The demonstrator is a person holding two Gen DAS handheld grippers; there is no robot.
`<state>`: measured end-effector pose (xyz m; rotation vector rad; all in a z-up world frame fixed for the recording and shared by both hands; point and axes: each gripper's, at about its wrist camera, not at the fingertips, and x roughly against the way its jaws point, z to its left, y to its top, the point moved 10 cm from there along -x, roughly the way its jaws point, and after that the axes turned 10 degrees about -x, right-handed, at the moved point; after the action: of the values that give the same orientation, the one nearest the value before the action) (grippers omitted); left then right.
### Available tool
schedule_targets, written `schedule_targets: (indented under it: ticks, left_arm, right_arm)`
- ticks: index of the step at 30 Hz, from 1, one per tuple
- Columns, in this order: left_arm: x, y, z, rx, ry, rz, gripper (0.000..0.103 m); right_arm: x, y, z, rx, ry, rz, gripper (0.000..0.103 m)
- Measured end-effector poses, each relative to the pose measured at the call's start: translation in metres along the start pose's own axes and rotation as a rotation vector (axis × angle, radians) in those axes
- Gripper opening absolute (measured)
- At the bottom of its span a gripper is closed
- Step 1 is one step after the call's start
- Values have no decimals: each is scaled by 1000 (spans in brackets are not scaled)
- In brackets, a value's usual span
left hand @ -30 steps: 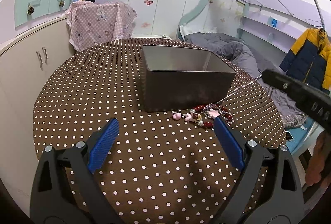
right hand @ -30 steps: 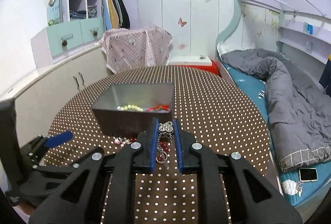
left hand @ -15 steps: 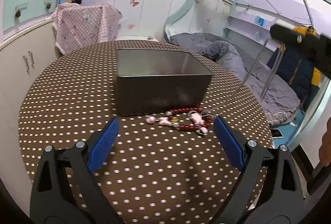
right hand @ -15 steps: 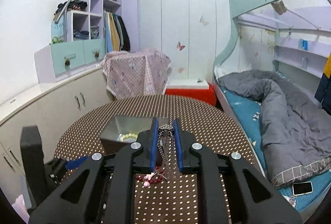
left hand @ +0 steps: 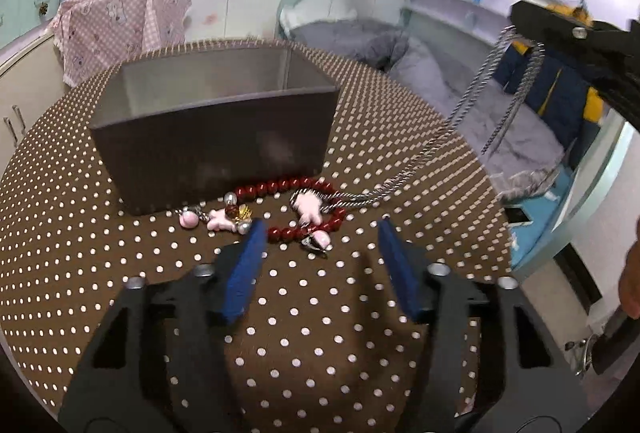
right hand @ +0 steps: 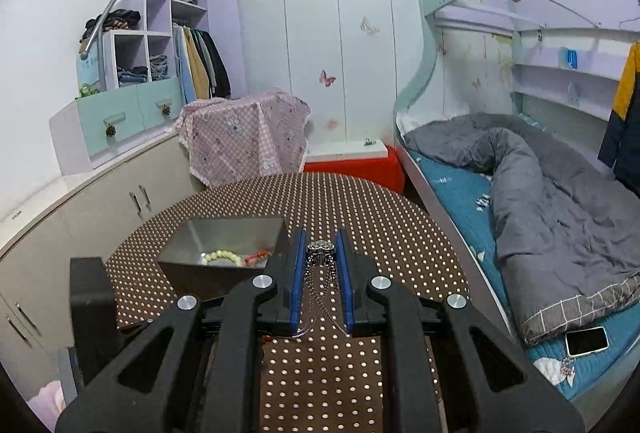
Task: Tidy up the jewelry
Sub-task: 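Lift the silver chain with the right tool while left closes on a pink charm, then lower the chain and pink charm into the box and open both tools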
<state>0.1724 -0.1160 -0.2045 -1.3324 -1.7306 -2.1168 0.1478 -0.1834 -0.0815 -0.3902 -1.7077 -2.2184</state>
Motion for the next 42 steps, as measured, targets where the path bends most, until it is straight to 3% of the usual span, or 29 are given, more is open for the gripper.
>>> schedule_targets:
  ticks: [1,2,5,9,26,42]
  left_arm:
    - [-3,0,0,1,2,18,37]
    - [-6,-1,1,-1,5,33,34]
    - [-8,0,1,-23,33,40,31]
    - [-8,-1,9,-6,61,39,15]
    - [19,13,25,25,62,-42,13]
    - [63,46,58,22,138,-160,13]
  right_arm:
    - [-1,-2,-2,-5,-4,6,13]
    - [-3,-4,-4,-9,-2,11,13]
    - [-8,-8,-9,-25,3,28,13]
    - [-9,-10,-14,-40,9,34,13]
    - [-2,4,-13,-30,6,2,13]
    - [10,70,40,63,78,-145,13]
